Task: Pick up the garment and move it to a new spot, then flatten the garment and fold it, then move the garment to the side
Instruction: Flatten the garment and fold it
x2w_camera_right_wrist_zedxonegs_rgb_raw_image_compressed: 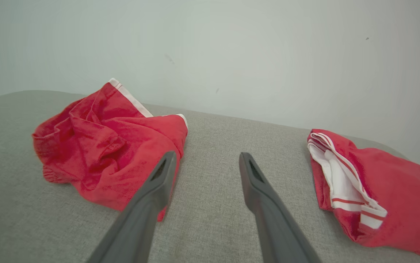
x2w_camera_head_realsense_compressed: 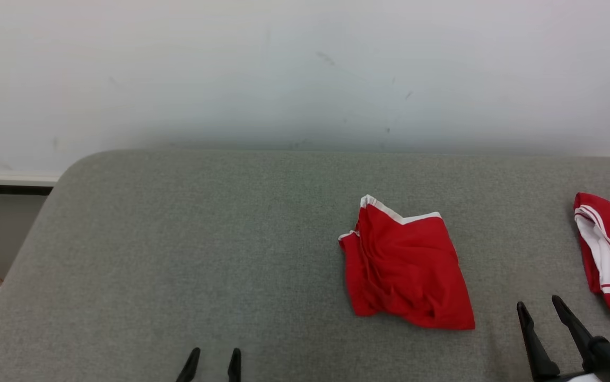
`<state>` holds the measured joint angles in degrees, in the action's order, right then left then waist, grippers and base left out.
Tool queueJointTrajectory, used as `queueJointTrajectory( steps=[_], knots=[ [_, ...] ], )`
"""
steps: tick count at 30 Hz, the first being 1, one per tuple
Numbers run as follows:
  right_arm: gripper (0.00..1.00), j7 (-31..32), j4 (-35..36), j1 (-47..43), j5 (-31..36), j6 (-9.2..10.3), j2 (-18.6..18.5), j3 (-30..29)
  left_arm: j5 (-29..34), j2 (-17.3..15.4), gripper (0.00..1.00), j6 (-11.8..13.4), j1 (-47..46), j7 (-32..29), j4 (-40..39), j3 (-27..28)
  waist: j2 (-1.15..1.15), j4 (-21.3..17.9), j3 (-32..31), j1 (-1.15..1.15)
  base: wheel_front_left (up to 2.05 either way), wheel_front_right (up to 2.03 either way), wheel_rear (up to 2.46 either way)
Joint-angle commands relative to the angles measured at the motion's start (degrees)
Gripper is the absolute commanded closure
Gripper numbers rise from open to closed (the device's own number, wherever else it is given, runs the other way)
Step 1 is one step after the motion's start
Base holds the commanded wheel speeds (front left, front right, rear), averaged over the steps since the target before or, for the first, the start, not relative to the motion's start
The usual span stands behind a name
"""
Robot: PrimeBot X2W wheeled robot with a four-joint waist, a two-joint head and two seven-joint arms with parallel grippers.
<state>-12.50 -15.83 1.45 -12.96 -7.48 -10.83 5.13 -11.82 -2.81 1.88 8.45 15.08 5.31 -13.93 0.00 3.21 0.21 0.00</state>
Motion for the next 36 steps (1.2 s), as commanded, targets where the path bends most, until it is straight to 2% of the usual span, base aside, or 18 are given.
queueJointTrajectory(
  steps=[1,2,8,13,22,30,36],
  knots=[
    [0.88,0.53,-1.06,2.72,0.9,0.0,-0.83,0.53,0.77,-0.2,0.0,-0.27,-0.75,0.06,-0.26,0.85,0.0,0.63,1.19,0.0,0.0,0.0,0.0],
    [1.0,0.76,-1.62,3.85,1.12,0.0,-0.87,0.58,0.94,-0.2,0.0,-0.41,-1.17,0.06,-0.34,1.24,0.0,0.89,1.68,0.0,0.0,0.0,0.0],
    [1.0,2.42,-5.8,9.76,1.55,0.0,-0.3,1.73,1.4,-0.19,0.0,-1.15,-2.86,0.06,-0.27,2.07,0.0,2.6,4.06,0.0,0.0,0.0,0.0],
    [1.0,3.47,-12.28,14.97,2.58,0.0,0.42,5.01,0.84,-0.2,0.0,-1.29,-3.87,0.06,0.09,1.78,0.0,4.49,5.7,0.0,0.0,0.0,0.0],
    [1.0,1.7,-22.47,20.62,2.66,0.01,2.95,8.92,0.15,-0.2,0.0,-1.07,-4.76,0.06,0.69,0.55,0.0,6.79,6.94,0.0,0.0,0.0,0.0],
    [1.0,0.13,-27.03,23.64,2.43,0.01,5.38,13.71,-0.26,-0.2,0.0,-0.92,-5.07,0.06,1.08,-0.08,0.0,8.16,7.0,0.0,0.0,0.0,0.0],
    [1.0,-0.15,-29.62,25.07,0.68,0.01,7.02,19.4,-0.85,-0.2,0.0,-0.75,-4.94,0.06,1.5,-0.7,0.0,9.14,6.27,0.0,0.0,0.0,0.0]
  ],
)
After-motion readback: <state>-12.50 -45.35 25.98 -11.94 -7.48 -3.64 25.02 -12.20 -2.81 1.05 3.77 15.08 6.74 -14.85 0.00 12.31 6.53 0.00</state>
